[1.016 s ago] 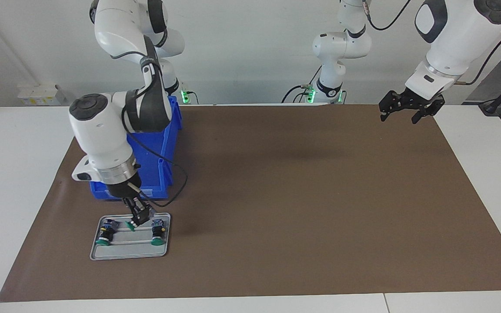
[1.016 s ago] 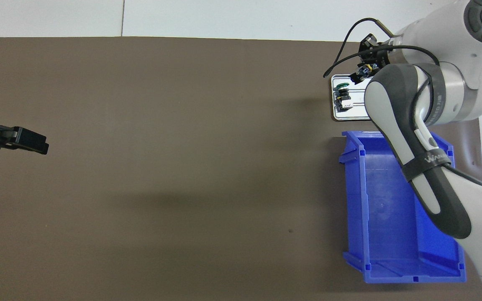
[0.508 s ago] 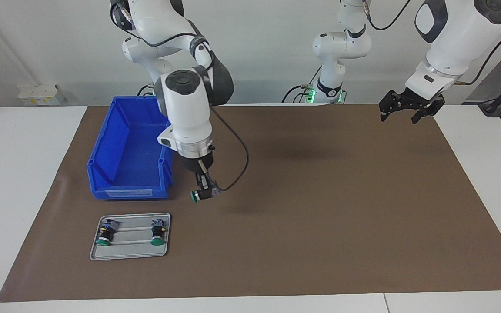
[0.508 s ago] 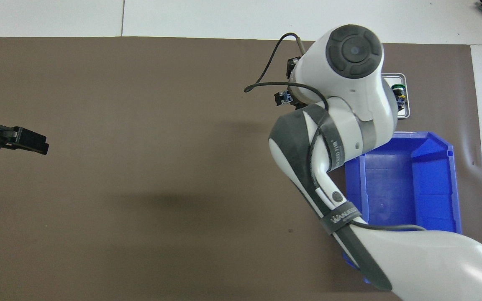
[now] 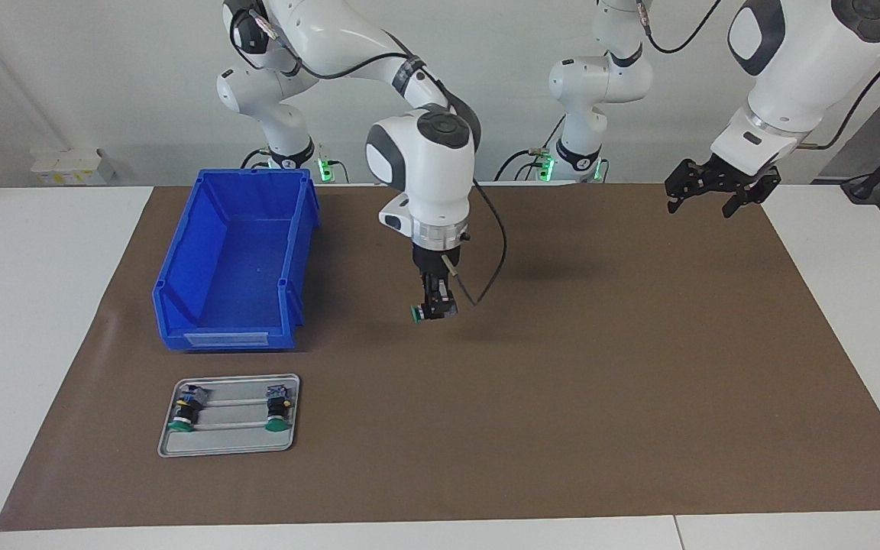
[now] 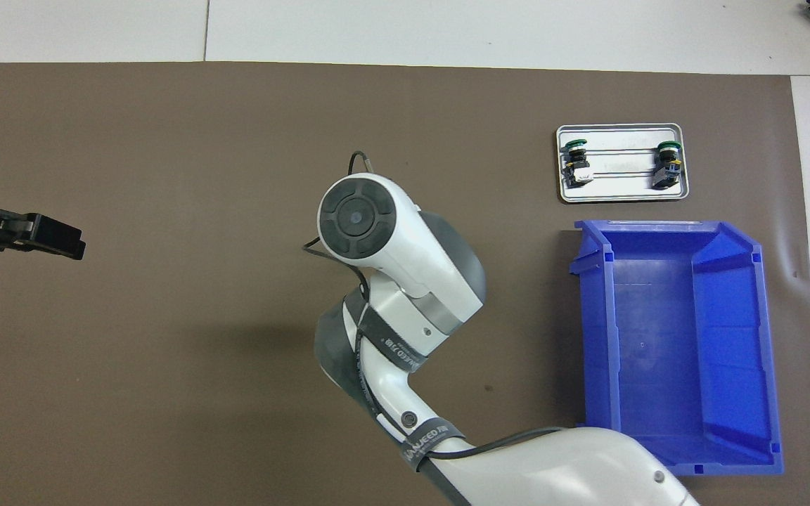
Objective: Place and press button with both arms
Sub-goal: 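Carry the button to mid-mat with the right gripper while the left gripper approaches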
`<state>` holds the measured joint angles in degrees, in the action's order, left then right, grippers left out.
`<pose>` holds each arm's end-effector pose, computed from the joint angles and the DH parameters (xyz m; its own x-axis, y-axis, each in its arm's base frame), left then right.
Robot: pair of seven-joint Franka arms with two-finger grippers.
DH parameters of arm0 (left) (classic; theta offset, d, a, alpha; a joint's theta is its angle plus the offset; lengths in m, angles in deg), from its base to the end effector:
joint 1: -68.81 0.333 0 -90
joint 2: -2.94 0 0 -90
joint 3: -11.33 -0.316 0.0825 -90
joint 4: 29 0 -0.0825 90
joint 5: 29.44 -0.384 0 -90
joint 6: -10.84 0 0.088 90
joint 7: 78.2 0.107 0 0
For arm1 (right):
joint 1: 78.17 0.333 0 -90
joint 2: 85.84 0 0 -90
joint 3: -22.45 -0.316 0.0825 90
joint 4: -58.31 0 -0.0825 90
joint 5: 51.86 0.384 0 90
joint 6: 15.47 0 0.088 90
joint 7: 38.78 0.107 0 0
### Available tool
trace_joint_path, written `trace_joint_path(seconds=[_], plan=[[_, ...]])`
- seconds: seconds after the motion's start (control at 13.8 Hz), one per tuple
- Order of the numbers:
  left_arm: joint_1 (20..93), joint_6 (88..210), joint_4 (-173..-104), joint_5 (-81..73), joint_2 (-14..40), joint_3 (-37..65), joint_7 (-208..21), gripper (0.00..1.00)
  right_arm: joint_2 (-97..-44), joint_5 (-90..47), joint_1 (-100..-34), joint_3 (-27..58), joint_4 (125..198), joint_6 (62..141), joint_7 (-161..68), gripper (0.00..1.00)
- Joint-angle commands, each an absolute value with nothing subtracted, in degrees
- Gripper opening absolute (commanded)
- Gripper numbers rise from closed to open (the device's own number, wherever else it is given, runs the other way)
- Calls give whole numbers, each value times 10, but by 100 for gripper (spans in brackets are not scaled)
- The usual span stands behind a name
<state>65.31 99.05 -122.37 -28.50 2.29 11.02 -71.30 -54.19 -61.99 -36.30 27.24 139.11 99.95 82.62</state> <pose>0.5448 -0.0321 0.6005 0.9815 -0.1755 -0.0761 -0.1740 -0.9844 0.0258 0.5708 0.4326 0.3884 0.1704 -0.9735 0.1527 -0.9706 -0.1926 -0.1445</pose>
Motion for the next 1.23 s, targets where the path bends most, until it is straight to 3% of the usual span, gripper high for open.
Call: trace_joint_path(seconds=[0.0,0.15,0.8,0.94,1.02,1.16], plan=[[654,1001,-1245,-294,6,109,-713,100,-498,-634,-345,272,1362,1010,865,0],[648,1004,-1245,-294,7,110,-713,100,-487,-617,-343,270,1359,1052,907,0],[616,1007,-1250,-289,5,117,-705,100,-491,-605,-312,271,1421,1099,927,0],[598,1015,-1257,-286,1,118,-704,100,-492,-605,-311,271,1423,1104,927,60],[586,1025,-1264,-286,0,118,-703,100,-493,-608,-311,271,1423,1103,927,96],[568,1072,-1291,-266,-9,118,-695,100,-494,-634,-308,271,1419,1087,924,100]])
